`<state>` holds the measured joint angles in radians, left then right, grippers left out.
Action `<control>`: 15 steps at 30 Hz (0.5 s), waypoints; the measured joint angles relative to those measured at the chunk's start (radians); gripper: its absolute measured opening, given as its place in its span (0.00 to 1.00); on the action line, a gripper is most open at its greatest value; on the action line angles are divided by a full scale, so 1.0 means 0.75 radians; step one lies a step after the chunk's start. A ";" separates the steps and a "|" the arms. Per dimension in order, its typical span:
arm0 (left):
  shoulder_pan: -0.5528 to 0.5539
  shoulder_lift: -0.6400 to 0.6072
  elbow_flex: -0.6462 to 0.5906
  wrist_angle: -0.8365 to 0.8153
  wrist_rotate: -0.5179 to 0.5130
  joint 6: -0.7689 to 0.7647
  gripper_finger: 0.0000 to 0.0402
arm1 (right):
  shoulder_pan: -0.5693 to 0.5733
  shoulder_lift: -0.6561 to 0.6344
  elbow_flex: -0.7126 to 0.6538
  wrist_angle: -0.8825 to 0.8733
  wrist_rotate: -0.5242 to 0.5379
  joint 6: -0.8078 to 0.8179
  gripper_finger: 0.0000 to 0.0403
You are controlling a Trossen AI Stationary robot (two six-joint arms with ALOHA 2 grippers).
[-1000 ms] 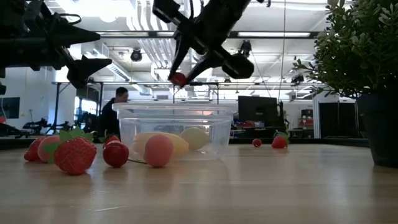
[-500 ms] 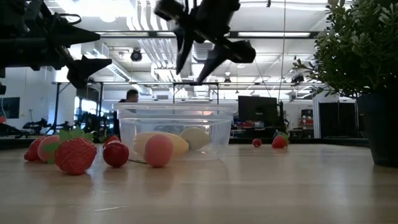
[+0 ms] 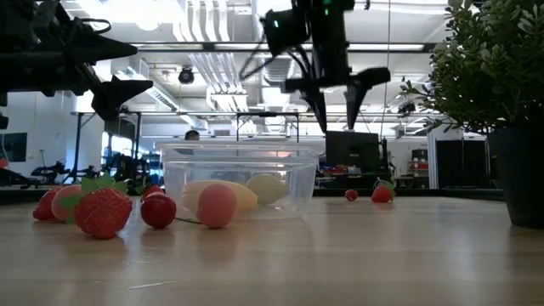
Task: Pick and placing Produce into tupperware
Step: Put the red cherry into the transparent bin
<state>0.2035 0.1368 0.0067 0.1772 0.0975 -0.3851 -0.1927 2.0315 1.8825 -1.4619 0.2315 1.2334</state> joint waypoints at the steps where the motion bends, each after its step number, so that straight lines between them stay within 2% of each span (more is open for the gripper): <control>1: 0.000 0.000 0.000 0.000 0.000 0.000 0.78 | -0.048 0.000 -0.010 0.003 -0.002 -0.023 0.55; 6: 0.000 0.000 0.000 -0.003 0.000 0.010 0.78 | -0.280 -0.007 -0.074 0.000 -0.033 -0.141 0.54; 11: 0.000 0.001 -0.001 -0.013 0.000 0.013 0.78 | -0.471 -0.013 -0.115 0.006 0.077 -0.205 0.54; 15: 0.000 0.000 -0.001 -0.018 0.000 0.110 0.78 | -0.600 -0.013 -0.163 0.058 0.063 -0.258 0.54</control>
<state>0.2035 0.1368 0.0063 0.1640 0.0975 -0.3025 -0.6427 2.0220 1.7601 -1.4187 0.2791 1.0400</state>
